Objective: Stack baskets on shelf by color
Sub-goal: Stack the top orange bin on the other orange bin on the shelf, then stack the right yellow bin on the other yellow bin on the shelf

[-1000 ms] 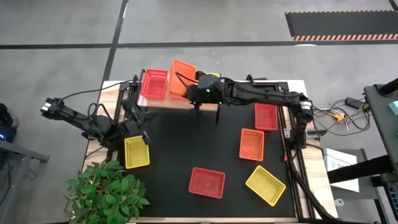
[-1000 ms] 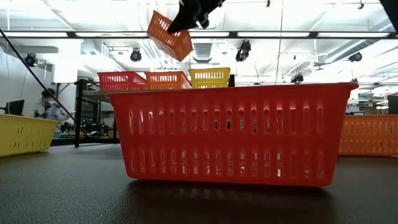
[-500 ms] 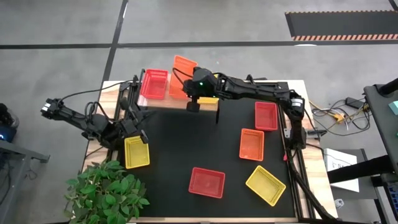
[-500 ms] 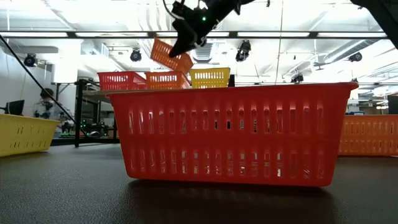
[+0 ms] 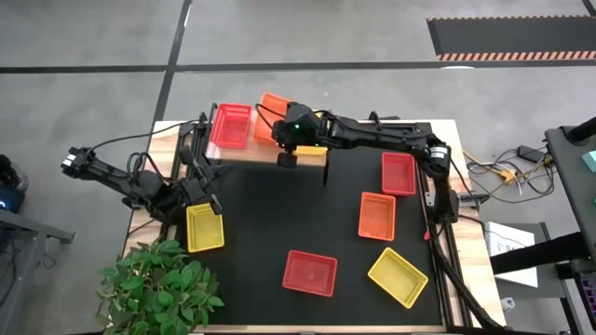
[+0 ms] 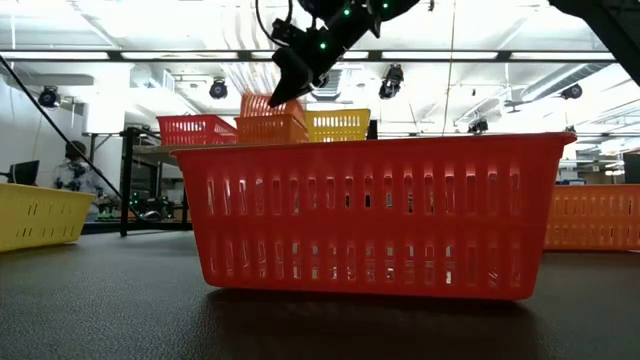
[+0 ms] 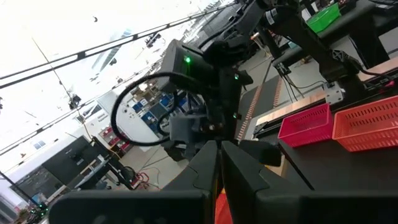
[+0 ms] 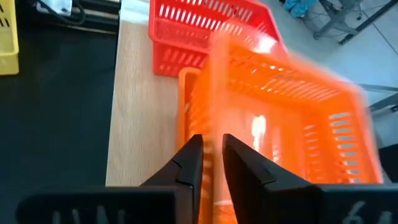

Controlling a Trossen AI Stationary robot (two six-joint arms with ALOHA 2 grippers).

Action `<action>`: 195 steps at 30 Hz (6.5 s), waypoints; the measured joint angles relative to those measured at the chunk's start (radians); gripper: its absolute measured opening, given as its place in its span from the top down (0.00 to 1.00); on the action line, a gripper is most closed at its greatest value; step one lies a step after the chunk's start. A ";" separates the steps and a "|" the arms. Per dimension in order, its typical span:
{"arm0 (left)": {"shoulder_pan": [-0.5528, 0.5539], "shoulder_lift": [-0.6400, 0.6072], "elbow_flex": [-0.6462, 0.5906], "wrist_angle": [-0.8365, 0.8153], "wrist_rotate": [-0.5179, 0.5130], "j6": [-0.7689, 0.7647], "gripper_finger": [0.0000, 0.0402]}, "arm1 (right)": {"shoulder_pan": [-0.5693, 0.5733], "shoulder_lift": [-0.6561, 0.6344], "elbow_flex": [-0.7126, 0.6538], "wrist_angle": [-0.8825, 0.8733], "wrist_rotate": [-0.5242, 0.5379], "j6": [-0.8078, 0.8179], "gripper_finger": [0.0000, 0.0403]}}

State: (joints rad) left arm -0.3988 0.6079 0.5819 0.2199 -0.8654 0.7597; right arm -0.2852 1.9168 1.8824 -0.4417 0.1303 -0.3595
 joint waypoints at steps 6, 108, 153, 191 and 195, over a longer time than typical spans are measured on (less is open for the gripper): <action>0.000 0.000 0.000 0.000 0.000 0.006 0.98 | -0.002 0.011 -0.001 0.007 0.001 -0.004 0.76; 0.000 0.341 0.002 0.479 0.001 0.039 0.98 | 0.735 -0.896 -0.958 -0.346 -0.045 0.458 0.98; 0.000 0.300 0.010 0.633 -0.003 0.066 0.98 | 1.320 -0.380 -0.939 -0.341 -0.260 0.977 0.66; -0.024 0.319 -0.019 0.557 -0.002 0.066 0.98 | 0.765 -0.475 -0.125 -0.602 0.211 0.666 0.98; -0.023 0.303 -0.019 0.557 -0.003 0.066 0.98 | 0.614 -0.421 -0.004 -0.613 0.199 0.475 0.98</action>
State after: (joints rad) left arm -0.4217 0.9112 0.5625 0.7773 -0.8680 0.8261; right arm 0.3288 1.4961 1.8784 -1.0547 0.3294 0.1155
